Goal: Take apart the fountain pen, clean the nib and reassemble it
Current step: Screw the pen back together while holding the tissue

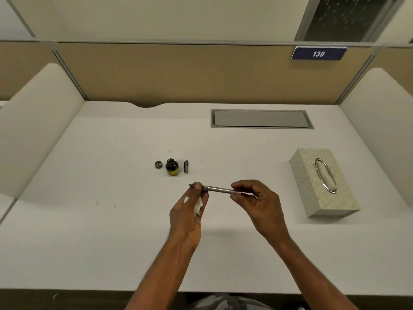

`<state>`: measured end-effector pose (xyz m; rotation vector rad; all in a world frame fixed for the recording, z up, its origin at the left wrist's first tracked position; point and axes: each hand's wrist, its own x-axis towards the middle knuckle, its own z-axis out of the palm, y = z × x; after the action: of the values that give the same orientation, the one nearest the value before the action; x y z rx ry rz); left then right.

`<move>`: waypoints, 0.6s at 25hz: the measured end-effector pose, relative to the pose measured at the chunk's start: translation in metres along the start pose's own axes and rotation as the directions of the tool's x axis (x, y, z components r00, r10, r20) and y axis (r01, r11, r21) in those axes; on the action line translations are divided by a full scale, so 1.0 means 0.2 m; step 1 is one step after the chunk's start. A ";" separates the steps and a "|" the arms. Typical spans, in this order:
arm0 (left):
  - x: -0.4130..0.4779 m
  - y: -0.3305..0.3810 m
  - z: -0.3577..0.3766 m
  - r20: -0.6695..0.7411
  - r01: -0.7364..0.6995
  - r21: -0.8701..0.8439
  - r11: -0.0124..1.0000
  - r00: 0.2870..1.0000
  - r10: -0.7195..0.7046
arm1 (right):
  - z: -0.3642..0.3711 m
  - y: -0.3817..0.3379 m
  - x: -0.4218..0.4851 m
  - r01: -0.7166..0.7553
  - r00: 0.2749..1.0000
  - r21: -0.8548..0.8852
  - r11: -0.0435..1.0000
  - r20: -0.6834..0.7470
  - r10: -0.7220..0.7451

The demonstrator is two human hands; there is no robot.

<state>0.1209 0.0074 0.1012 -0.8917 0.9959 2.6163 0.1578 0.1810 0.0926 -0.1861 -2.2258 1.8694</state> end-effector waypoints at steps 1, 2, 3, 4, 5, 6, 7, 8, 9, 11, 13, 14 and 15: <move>0.00 0.00 0.00 0.000 -0.006 -0.004 1.000 1.000 0.006 | 0.00 0.00 0.00 0.000 1.000 0.014 1.000 -0.001 0.000; 0.01 0.00 0.01 0.004 -0.010 -0.006 1.000 1.000 0.010 | 0.00 0.00 0.00 -0.004 1.000 0.017 1.000 -0.007 0.004; 0.01 0.01 0.01 0.009 -0.013 -0.004 1.000 1.000 0.013 | 0.00 0.00 0.00 -0.016 1.000 0.019 1.000 -0.018 0.016; 0.01 0.01 0.02 0.016 -0.012 0.000 1.000 1.000 0.012 | -0.01 0.00 0.01 -0.040 0.999 0.031 0.999 -0.034 0.041; 0.01 0.00 0.02 0.023 -0.011 0.004 1.000 1.000 0.011 | -0.01 0.00 0.01 -0.065 0.997 0.065 0.996 -0.045 0.068; 0.01 0.00 0.03 0.030 -0.011 0.009 1.000 0.999 0.011 | -0.01 0.00 0.02 -0.095 0.994 0.099 0.990 -0.049 0.100; 0.01 0.00 0.03 0.038 -0.012 0.016 1.000 0.999 0.012 | -0.01 0.00 0.02 -0.108 0.992 0.112 0.988 -0.052 0.115; 0.01 0.00 0.04 0.044 -0.014 0.022 1.000 0.999 0.013 | -0.01 0.00 0.02 -0.114 0.992 0.101 0.988 -0.050 0.120; 0.01 -0.01 0.04 0.046 -0.015 0.027 1.000 0.999 0.014 | -0.01 0.00 0.02 -0.111 0.992 0.084 0.990 -0.047 0.115; 0.01 0.00 0.04 0.050 -0.018 0.024 1.000 0.999 0.016 | -0.03 0.01 0.02 -0.096 0.995 0.072 0.993 -0.032 0.098; 0.01 0.00 0.04 0.054 -0.017 0.020 1.000 0.998 0.015 | -0.05 0.01 0.01 -0.080 0.997 0.038 0.996 -0.006 0.080; 0.02 0.00 0.04 0.055 -0.017 0.020 1.000 0.998 0.016 | -0.06 0.02 0.00 -0.070 0.998 0.009 0.998 0.003 0.070; 0.01 -0.01 0.04 0.054 -0.017 0.021 1.000 0.998 0.016 | -0.07 0.02 0.00 -0.066 0.998 -0.009 0.998 0.007 0.066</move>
<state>0.1155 0.0133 0.1034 -0.8073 1.0200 2.6228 0.1616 0.1945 0.0904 -0.2581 -2.2592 1.8971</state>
